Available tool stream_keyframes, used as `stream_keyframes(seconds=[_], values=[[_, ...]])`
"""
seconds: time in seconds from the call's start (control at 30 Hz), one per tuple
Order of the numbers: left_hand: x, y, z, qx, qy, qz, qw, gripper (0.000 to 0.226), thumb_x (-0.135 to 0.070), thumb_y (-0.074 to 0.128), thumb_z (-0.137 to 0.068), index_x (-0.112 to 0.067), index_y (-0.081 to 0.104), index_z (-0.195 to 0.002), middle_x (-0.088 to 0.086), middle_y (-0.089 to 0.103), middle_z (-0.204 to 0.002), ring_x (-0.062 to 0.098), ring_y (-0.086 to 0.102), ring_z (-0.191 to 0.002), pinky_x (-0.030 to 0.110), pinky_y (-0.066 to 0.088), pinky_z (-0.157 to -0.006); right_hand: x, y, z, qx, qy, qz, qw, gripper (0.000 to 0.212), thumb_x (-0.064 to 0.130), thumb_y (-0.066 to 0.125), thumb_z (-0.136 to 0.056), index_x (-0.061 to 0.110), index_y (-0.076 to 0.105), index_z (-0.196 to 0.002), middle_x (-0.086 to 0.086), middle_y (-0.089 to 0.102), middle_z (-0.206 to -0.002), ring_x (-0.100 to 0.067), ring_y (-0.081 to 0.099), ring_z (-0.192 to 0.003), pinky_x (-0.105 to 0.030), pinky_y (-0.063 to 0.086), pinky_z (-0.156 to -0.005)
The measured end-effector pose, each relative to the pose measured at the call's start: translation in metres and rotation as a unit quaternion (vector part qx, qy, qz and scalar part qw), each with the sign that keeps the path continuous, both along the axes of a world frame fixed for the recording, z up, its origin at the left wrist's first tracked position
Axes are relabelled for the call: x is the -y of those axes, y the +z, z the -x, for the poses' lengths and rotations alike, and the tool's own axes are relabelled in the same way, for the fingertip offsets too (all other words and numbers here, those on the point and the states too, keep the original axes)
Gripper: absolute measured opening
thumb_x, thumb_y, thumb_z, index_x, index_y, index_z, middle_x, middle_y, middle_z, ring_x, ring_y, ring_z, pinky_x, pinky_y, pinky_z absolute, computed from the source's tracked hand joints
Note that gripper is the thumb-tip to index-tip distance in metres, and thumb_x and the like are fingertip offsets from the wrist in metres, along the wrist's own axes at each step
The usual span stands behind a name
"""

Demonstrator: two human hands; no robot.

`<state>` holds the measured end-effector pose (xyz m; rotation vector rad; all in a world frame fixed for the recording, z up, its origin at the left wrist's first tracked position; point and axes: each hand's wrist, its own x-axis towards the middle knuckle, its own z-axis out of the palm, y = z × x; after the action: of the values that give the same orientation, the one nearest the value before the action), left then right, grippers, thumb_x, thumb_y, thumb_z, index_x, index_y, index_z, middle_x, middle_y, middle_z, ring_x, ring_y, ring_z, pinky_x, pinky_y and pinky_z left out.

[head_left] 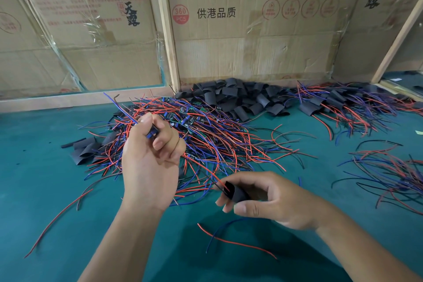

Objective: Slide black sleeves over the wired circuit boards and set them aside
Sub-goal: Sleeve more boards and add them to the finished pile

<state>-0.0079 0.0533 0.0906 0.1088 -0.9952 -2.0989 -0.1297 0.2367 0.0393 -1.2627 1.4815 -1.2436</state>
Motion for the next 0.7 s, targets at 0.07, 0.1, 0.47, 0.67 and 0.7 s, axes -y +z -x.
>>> stream_keyframes(seconds=[0.07, 0.1, 0.47, 0.67, 0.7], values=[[-0.004, -0.001, 0.002, -0.005, -0.007, 0.005, 1.0, 0.03, -0.023, 0.038, -0.101, -0.018, 0.05, -0.074, -0.005, 0.024, -0.06, 0.012, 0.02, -0.05, 0.022, 0.028, -0.047, 0.001, -0.001, 0.0, -0.01, -0.005, 0.003, 1.0, 0.034, 0.028, 0.067, -0.092, 0.023, 0.062, -0.125, -0.006, 0.07, -0.116, -0.015, 0.065, -0.107, -0.029, 0.049, -0.095], [-0.007, -0.002, 0.003, -0.009, -0.012, 0.011, 1.0, 0.027, -0.022, 0.038, -0.1, -0.017, 0.049, -0.076, -0.005, 0.024, -0.061, 0.012, 0.02, -0.051, 0.022, 0.028, -0.048, 0.001, -0.001, 0.0, -0.02, -0.012, 0.006, 1.0, 0.032, 0.031, 0.066, -0.092, 0.026, 0.063, -0.123, -0.008, 0.07, -0.115, -0.018, 0.065, -0.105, -0.032, 0.05, -0.097], [-0.048, -0.031, 0.022, 0.062, -0.084, 0.149, 0.983, 0.021, -0.012, 0.046, -0.094, -0.012, 0.067, -0.098, 0.015, 0.073, -0.106, 0.032, 0.067, -0.109, 0.04, 0.049, -0.103, 0.003, -0.002, 0.013, -0.031, -0.155, 0.063, 0.985, 0.032, 0.03, 0.073, -0.087, 0.023, 0.059, -0.115, -0.006, 0.072, -0.108, -0.025, 0.067, -0.104, -0.03, 0.052, -0.086], [-0.048, -0.041, 0.027, 0.115, -0.079, 0.207, 0.968, 0.008, -0.011, 0.053, -0.101, -0.009, 0.046, -0.099, 0.009, 0.074, -0.116, 0.021, 0.064, -0.12, 0.023, 0.048, -0.098, -0.001, -0.006, 0.024, -0.429, -0.225, 0.004, 0.875, 0.022, 0.037, 0.068, -0.091, 0.034, 0.051, -0.105, 0.015, 0.063, -0.091, -0.014, 0.056, -0.084, -0.033, 0.047, -0.078], [-0.048, -0.042, 0.028, 0.126, -0.077, 0.212, 0.966, 0.011, -0.011, 0.058, -0.098, -0.009, 0.047, -0.096, 0.008, 0.074, -0.115, 0.019, 0.064, -0.12, 0.022, 0.05, -0.096, 0.0, -0.006, 0.024, -0.446, -0.232, 0.02, 0.864, 0.024, 0.035, 0.07, -0.09, 0.031, 0.055, -0.108, 0.015, 0.063, -0.095, -0.014, 0.057, -0.088, -0.037, 0.047, -0.083]])
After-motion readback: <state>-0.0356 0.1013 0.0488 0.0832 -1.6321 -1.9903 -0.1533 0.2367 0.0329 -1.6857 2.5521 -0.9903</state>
